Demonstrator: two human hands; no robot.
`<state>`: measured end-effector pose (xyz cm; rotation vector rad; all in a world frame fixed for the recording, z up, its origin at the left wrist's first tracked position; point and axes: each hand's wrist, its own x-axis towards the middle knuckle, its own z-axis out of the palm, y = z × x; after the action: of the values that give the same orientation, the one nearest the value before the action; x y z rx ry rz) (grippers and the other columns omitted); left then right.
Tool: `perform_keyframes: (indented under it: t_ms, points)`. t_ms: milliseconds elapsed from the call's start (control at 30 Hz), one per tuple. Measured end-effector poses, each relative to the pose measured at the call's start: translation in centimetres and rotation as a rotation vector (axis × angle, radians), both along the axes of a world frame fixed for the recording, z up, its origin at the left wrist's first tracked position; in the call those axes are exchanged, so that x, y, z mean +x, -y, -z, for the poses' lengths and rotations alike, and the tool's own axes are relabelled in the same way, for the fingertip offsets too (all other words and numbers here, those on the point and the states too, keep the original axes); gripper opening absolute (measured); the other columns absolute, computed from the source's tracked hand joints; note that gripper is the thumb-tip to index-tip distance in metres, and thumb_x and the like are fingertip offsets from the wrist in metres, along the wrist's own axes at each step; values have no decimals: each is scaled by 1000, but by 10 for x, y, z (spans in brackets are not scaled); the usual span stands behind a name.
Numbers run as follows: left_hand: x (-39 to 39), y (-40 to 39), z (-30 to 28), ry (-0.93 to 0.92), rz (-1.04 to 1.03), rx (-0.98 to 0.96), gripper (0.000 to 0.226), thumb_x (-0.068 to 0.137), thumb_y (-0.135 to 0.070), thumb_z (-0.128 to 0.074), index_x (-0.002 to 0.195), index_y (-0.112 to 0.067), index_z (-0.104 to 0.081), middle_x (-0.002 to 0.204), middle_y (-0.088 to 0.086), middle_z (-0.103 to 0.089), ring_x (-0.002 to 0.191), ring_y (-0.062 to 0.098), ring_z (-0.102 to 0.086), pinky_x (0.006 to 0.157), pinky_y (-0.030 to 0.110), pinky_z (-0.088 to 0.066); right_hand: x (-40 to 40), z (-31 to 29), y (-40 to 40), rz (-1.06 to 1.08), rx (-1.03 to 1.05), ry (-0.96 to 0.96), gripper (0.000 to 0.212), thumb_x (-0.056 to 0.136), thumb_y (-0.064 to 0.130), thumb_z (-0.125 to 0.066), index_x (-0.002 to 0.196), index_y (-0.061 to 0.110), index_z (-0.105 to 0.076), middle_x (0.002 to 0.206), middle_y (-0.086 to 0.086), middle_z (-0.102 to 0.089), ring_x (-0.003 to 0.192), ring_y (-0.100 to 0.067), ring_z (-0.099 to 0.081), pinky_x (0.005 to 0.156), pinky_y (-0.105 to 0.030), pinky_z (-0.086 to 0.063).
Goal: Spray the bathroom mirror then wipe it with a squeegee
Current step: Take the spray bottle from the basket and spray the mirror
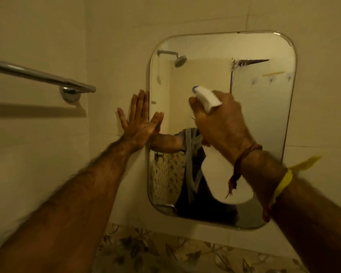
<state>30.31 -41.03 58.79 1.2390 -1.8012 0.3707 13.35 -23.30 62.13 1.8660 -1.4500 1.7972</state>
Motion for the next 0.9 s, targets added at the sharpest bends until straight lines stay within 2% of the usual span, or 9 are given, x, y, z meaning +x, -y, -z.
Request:
perform_keyframes:
  t_ms: [133,267,333,500,667,800,900]
  points:
    - [5,6,6,-3,58,-49,76,90,-73,5,150,-34,29,162,-14,35,143,0,38,118,55,27,13,21,18,44,121,-93,31,84,54,-60,89,24,-62,86,-4,-67,87,-28,-66,83,-49,-58]
    - [7,15,11,6,66,-119,82,85,-82,15,151,-36,29,154,-21,44,141,-4,43,112,44,36,14,26,27,62,156,-71,35,89,45,-66,108,16,-66,101,-6,-67,104,-29,-63,93,-49,-54]
    - [8,17,12,6,66,-126,82,86,-83,16,152,-36,30,155,-21,43,143,-3,41,110,40,37,16,22,28,105,143,-92,37,91,42,-65,114,13,-65,107,-10,-69,105,-29,-64,93,-48,-55]
    - [7,14,12,5,76,-161,71,88,-79,14,144,-43,39,152,-23,46,142,-2,42,108,40,39,20,21,27,113,174,-96,39,94,39,-63,122,11,-62,113,-11,-68,104,-27,-65,90,-45,-58]
    - [7,12,12,1,104,-149,70,90,-75,9,143,-41,39,150,-23,46,138,-4,45,107,41,39,18,43,27,107,218,-203,35,95,40,-60,123,20,-58,119,-7,-61,111,-23,-58,93,-42,-56]
    - [11,12,10,19,170,-131,71,91,-73,6,146,-38,35,148,-23,50,137,-4,48,105,41,41,18,74,26,146,251,-319,28,95,37,-60,117,21,-54,114,-2,-58,101,-16,-58,88,-33,-55]
    - [11,11,9,31,185,-87,75,94,-72,0,151,-34,32,155,-17,46,139,0,46,107,48,39,15,87,27,151,310,-304,28,95,39,-60,116,21,-56,108,1,-62,94,-14,-62,83,-34,-59]
